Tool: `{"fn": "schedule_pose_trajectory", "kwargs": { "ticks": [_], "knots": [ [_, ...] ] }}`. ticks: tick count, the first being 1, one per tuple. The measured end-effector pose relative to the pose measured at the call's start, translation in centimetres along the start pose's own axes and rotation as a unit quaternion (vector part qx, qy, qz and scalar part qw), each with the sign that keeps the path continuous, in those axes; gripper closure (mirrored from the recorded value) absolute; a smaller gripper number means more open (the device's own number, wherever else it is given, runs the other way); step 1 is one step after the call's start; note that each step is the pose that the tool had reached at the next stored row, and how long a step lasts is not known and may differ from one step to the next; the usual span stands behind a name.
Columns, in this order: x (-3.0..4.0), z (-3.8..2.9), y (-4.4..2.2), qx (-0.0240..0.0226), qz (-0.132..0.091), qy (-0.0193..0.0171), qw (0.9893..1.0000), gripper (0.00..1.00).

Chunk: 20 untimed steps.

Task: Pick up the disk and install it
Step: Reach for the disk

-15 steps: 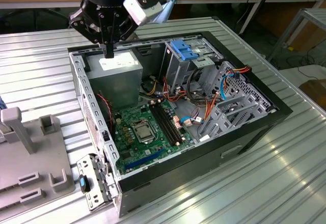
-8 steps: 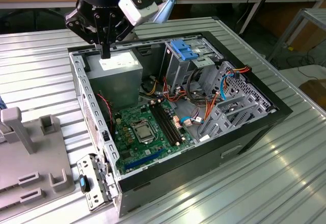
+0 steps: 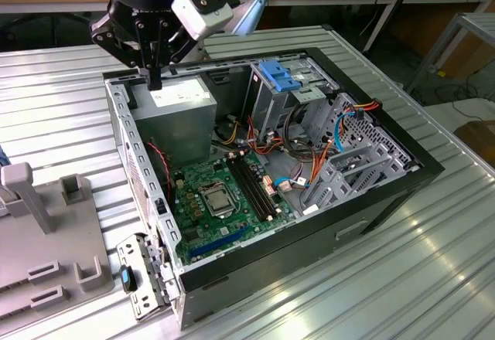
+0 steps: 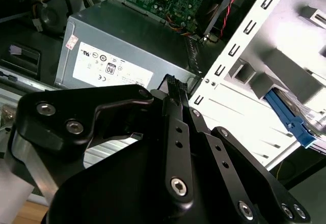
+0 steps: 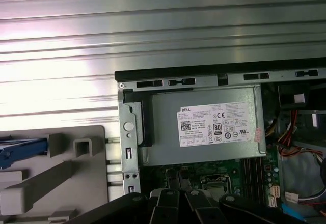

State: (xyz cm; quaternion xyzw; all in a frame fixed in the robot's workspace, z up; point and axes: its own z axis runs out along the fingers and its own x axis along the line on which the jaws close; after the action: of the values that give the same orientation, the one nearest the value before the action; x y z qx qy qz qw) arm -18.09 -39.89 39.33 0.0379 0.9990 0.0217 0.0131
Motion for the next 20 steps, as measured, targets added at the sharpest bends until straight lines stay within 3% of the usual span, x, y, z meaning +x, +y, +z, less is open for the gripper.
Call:
{"fn": "schedule_pose_trajectory", "kwargs": {
  "ticks": [20],
  "knots": [
    [2.08,-0.06,-0.16,0.0000,0.000,0.0000,1.0000,0.89]
  ]
}}
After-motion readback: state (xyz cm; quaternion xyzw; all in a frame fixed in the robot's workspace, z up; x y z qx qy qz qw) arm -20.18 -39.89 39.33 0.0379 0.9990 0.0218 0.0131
